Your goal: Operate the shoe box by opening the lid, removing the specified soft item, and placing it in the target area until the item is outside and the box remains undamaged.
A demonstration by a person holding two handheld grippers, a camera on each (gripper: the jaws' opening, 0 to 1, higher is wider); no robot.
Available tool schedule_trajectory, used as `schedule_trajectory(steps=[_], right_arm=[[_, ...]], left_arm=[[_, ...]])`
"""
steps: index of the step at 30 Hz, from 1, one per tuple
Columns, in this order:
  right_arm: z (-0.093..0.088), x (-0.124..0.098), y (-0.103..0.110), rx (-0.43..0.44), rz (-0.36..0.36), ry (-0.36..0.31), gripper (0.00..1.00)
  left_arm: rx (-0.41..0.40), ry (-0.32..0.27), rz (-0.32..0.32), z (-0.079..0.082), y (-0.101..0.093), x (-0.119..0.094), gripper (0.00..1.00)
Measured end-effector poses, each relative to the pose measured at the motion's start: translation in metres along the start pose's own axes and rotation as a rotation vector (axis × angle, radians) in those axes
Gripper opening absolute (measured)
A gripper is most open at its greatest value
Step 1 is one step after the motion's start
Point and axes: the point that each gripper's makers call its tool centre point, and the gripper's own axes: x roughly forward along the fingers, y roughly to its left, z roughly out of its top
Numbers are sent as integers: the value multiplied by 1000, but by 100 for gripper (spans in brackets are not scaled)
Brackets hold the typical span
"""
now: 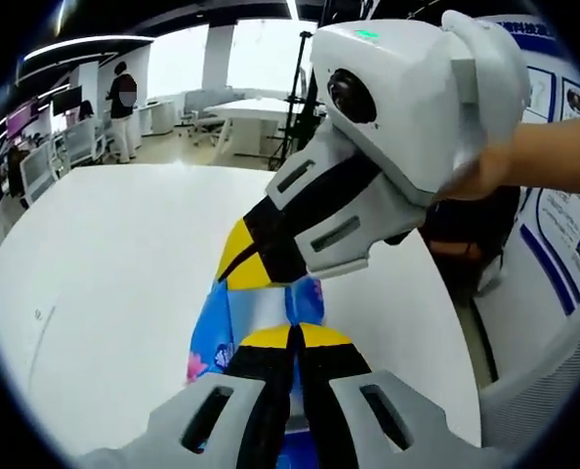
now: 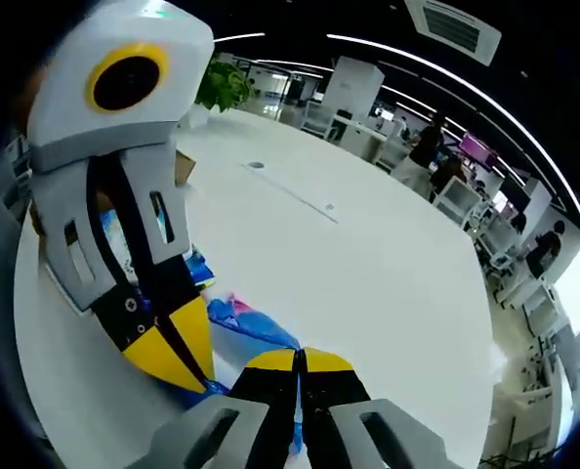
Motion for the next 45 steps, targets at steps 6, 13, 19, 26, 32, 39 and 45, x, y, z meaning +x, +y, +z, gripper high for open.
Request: schedule_trajectory(steps=[6,13,19,26,32,39,45], right_arm=[[-6,4,0,14,-1,8,0],[-5,7,-2,31,-5,4,0],[-6,7,-1,37,-3,8,0],[-7,6,0,40,-1,14,0],[-9,5,-1,45,-6,24,0],[-8,2,-1,57,-15,28,0],[-6,-1,-3,62,-20,28,0]], left_arm=[[-20,-3,-3,-2,-2,1,0],[-31,-14,-1,1,5,4,0],[-35,-11,-3,1,7,4,0],[-32,-9,-2,0,2,3,0],[-22,2,3,-2,-3,1,0],[-14,-13,11,3,-5,-1,0],[-4,-10,21,4,-8,-8,0]])
